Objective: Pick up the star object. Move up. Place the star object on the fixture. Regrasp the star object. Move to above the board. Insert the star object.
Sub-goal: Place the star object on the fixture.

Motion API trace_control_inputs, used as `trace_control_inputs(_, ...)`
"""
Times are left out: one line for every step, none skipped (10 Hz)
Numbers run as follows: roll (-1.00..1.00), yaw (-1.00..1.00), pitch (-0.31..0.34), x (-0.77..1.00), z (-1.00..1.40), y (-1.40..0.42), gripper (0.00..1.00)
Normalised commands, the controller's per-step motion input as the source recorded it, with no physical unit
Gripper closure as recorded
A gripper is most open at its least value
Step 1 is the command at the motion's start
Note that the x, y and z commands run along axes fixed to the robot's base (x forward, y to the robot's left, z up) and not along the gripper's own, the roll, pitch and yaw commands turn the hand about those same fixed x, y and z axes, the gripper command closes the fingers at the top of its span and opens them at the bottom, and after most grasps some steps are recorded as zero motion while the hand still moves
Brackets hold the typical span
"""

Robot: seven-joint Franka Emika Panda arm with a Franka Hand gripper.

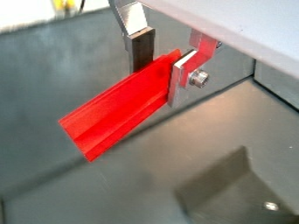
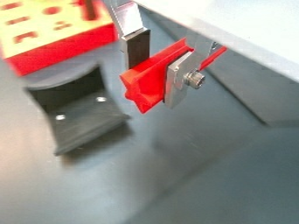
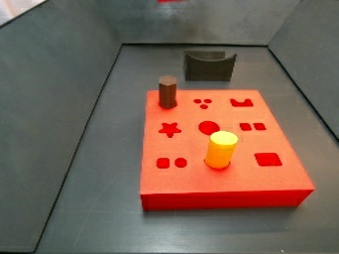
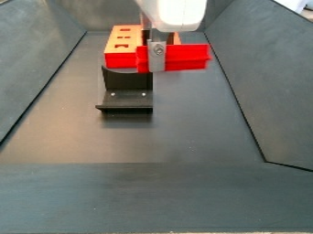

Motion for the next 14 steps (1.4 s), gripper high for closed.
trace_control_inputs(0.00,1.00,-0.013,0.79,-0.26,-1.00,1.00)
trace_control_inputs(0.01,1.00,-0.014,0.86,-0.24,-1.00,1.00)
trace_control_inputs(0.01,1.00,-0.013,0.90,-0.25,-1.00,1.00)
trace_control_inputs(0.02,1.00,-0.014,1.00,-0.23,-0.93,1.00)
trace_control_inputs(0.03,1.00,-0.015,1.00,-0.20,-0.85,1.00)
trace_control_inputs(0.03,1.00,-0.014,1.00,-0.16,-0.70,1.00)
trace_control_inputs(0.04,1.00,-0.012,0.85,-0.10,-0.38,1.00)
trace_control_inputs(0.04,1.00,-0.009,0.71,-0.06,-0.13,1.00)
trace_control_inputs(0.04,1.00,-0.005,0.65,-0.05,-0.09,1.00)
trace_control_inputs(0.05,1.00,0.005,0.52,-0.03,-0.06,1.00)
trace_control_inputs(0.06,1.00,0.014,0.43,-0.02,-0.05,1.00)
trace_control_inputs(0.07,1.00,0.026,0.35,-0.02,-0.03,1.00)
trace_control_inputs(0.08,1.00,0.040,0.28,-0.02,-0.03,1.00)
trace_control_inputs(-1.00,0.87,0.200,-0.58,0.63,0.66,1.00)
